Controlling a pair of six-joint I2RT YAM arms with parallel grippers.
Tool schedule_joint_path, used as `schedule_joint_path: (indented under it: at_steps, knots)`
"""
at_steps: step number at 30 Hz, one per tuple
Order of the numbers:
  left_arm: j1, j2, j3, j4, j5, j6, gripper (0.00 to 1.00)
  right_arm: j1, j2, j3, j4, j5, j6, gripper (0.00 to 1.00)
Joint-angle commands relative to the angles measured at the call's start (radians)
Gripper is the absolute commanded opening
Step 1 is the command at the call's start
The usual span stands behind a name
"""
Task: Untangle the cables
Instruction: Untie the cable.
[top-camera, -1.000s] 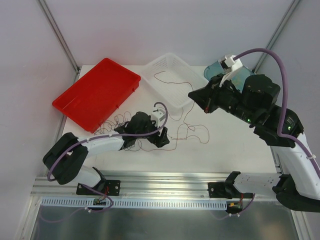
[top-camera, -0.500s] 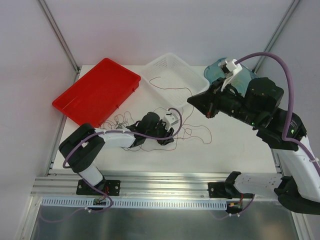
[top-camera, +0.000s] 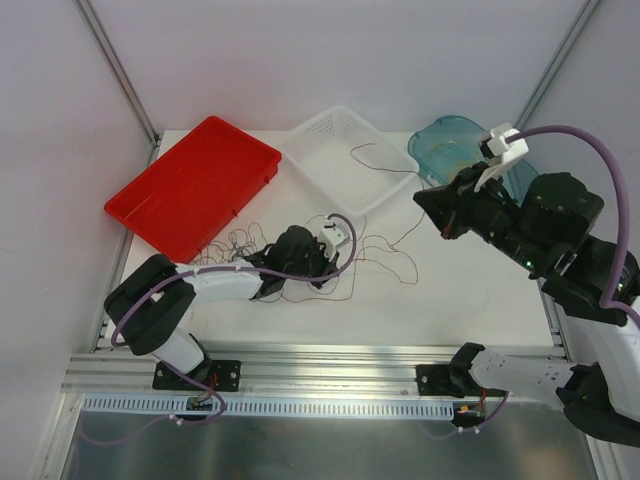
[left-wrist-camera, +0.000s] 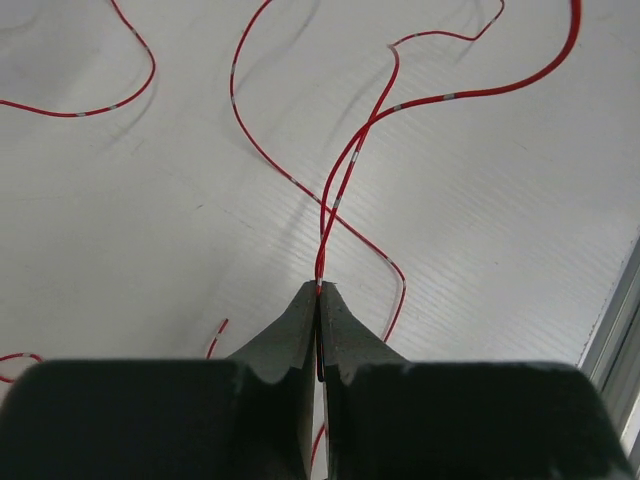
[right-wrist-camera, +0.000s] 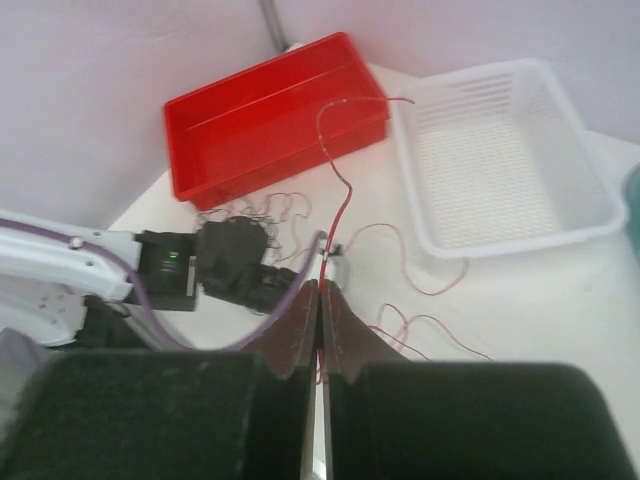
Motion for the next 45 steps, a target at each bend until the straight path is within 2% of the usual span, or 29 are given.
schedule_joint_path:
  at_steps: [1, 5, 9, 15, 18, 19, 21, 23, 26, 29, 35, 42, 45]
  knots:
    - [0.009, -0.048, -0.006, -0.014, -0.091, -0.058, 0.0, -0.008, -0.04, 0.051, -0.051, 0.179, -0.076, 0.01]
    - [0.054, -0.084, -0.022, -0.045, -0.12, -0.153, 0.0, -0.007, -0.058, 0.024, -0.091, 0.32, -0.105, 0.01]
    - [0.093, -0.135, -0.061, -0.081, -0.159, -0.245, 0.0, -0.013, -0.069, -0.028, -0.107, 0.395, -0.11, 0.01]
    - [0.132, -0.222, -0.098, -0.207, -0.261, -0.297, 0.0, -0.031, -0.085, -0.067, -0.111, 0.49, -0.104, 0.01]
    - [0.149, -0.261, -0.115, -0.259, -0.307, -0.326, 0.14, -0.042, -0.082, -0.07, -0.111, 0.492, -0.107, 0.01]
    - [0.153, -0.282, -0.121, -0.275, -0.312, -0.328, 0.23, -0.042, -0.08, -0.072, -0.114, 0.487, -0.104, 0.01]
    - [0.155, -0.305, -0.144, -0.283, -0.3, -0.333, 0.36, -0.042, -0.077, -0.079, -0.108, 0.439, -0.092, 0.01]
    - [0.155, -0.337, -0.157, -0.281, -0.275, -0.334, 0.48, -0.041, -0.075, -0.123, -0.061, 0.326, -0.055, 0.01]
    - [0.156, -0.348, -0.156, -0.278, -0.176, -0.311, 0.58, -0.042, -0.052, -0.183, -0.004, 0.192, -0.004, 0.01]
    - [0.156, -0.339, -0.148, -0.276, -0.122, -0.288, 0.61, -0.044, -0.019, -0.199, 0.017, 0.12, 0.011, 0.01]
    - [0.143, -0.313, -0.136, -0.182, 0.064, -0.199, 0.68, -0.042, -0.009, -0.208, 0.028, 0.09, -0.007, 0.01]
    - [0.016, -0.14, -0.006, -0.166, 0.042, -0.067, 0.73, -0.042, -0.026, -0.236, 0.027, 0.087, 0.0, 0.01]
    - [-0.004, -0.059, 0.066, -0.169, 0.035, 0.011, 0.73, -0.042, -0.029, -0.236, 0.025, 0.07, 0.011, 0.01]
